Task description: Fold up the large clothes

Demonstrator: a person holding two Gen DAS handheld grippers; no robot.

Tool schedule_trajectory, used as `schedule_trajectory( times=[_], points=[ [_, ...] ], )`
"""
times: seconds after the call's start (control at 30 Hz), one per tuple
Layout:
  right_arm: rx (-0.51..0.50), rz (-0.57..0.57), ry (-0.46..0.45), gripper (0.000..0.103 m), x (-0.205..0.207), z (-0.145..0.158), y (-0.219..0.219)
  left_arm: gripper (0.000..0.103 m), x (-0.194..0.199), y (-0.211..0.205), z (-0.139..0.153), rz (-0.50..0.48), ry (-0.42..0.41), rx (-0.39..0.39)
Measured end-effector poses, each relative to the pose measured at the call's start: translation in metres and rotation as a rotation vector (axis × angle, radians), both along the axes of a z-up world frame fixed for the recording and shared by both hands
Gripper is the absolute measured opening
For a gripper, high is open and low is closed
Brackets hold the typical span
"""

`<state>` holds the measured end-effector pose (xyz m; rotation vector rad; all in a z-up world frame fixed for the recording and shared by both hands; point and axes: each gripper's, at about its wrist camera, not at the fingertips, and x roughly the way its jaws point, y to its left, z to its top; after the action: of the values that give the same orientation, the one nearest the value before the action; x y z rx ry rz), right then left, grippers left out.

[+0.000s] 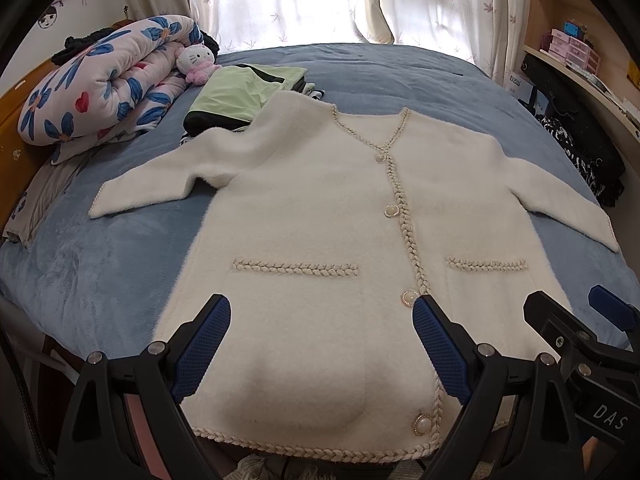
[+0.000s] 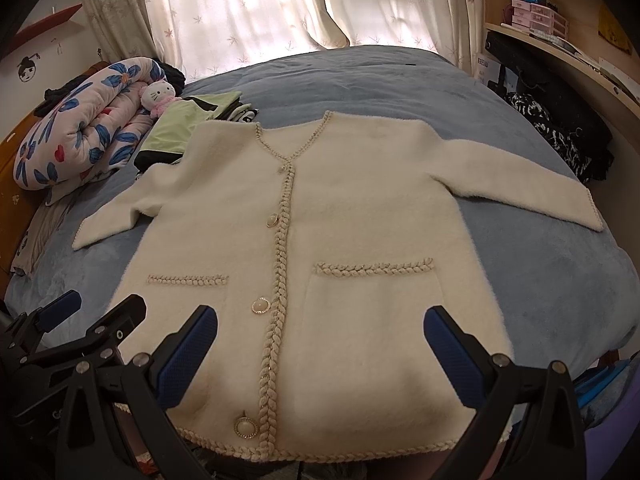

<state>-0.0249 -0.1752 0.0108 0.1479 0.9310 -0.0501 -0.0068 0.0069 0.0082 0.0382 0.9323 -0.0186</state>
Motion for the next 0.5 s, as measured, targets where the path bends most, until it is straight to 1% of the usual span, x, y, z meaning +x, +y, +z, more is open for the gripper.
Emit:
schedule_trajectory(
  times=[0.5],
  points=[
    [0.005, 0.002, 0.0, 0.103, -0.0005, 0.0, -0.0014, 0.092, -0.0009, 0.0005, 0.0006, 0.001, -0.002, 0.002]
  ],
)
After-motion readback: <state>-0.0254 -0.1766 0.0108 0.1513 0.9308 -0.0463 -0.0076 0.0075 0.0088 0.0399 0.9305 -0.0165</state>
